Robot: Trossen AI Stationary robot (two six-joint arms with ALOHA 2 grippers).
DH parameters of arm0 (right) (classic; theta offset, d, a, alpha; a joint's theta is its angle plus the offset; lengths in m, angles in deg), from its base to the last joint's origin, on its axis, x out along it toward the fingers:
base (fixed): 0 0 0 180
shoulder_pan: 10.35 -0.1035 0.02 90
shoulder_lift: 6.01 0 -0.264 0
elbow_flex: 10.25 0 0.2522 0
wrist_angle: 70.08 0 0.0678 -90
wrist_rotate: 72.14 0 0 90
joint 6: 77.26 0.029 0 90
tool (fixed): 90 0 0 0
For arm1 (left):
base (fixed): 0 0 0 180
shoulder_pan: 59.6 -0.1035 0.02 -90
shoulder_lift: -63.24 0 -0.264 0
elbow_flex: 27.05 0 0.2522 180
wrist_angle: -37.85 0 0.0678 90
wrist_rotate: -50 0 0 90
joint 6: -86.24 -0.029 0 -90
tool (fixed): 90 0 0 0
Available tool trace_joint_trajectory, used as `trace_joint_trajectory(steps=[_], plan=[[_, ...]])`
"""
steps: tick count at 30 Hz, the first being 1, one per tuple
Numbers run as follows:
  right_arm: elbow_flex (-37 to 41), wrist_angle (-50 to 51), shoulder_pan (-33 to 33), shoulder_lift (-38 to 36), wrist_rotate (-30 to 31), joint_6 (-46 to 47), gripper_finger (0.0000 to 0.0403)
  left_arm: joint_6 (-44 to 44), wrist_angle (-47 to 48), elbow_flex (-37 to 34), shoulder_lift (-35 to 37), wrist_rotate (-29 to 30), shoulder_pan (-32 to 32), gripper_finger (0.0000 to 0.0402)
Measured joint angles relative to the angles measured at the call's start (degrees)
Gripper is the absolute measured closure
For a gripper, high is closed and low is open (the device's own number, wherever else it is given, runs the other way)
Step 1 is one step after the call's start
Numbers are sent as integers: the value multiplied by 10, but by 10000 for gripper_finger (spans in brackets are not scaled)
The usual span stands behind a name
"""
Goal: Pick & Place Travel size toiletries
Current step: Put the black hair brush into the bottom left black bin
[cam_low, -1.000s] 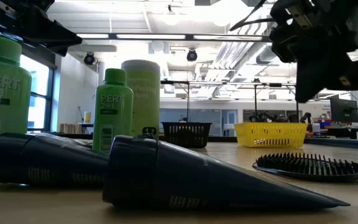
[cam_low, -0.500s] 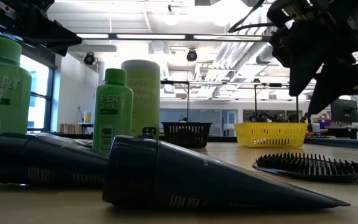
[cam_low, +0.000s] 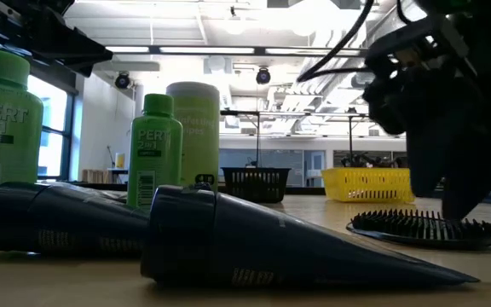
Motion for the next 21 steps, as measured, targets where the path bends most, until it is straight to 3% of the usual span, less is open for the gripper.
trace_joint_trajectory(steps=[10,21], plan=[[-2,-60,0,41,-8,-4,222,4,0,0,0,-1,0,318],[-1,-57,0,44,34,2,365,4,0,0,0,0,0,318]])
